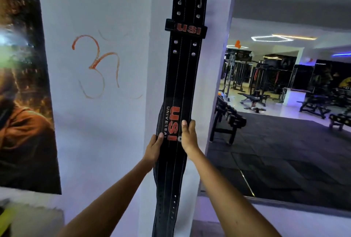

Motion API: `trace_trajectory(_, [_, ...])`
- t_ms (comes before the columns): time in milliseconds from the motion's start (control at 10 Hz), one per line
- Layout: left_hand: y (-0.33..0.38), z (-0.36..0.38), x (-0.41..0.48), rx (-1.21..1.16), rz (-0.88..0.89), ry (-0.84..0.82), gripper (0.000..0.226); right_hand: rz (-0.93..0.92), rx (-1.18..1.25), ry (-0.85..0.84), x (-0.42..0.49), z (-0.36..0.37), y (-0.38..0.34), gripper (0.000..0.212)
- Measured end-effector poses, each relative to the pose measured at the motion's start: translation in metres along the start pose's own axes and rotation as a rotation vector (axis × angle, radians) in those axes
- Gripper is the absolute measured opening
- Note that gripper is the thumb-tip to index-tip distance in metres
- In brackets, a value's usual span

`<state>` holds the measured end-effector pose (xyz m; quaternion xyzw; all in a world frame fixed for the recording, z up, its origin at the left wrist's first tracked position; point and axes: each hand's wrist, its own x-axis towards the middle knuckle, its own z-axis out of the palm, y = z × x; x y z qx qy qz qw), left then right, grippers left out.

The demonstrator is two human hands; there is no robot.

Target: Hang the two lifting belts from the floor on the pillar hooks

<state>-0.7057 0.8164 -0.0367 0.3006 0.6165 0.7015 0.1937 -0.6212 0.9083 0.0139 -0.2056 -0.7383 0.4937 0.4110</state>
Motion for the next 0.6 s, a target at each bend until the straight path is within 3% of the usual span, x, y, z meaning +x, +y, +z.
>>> trace_trajectory(100, [0.001, -0.005, -0.011, 0.108, -0.038, -0.053, 0.041, 0.036, -0.083, 0.029, -0.003, 0.0, -0.005, 0.039])
trace_trajectory(300, [0.015, -0.024, -0.023, 0.575, -0.003, -0.055, 0.045, 0.023, -0.643, 0.143, -0.027, -0.004, 0.002, 0.043])
trace_trajectory(600, [0.031, -0.049, -0.055, 0.897, 0.339, 0.099, 0.051, -0.38, -0.952, 0.182, -0.067, -0.019, -0.015, 0.047])
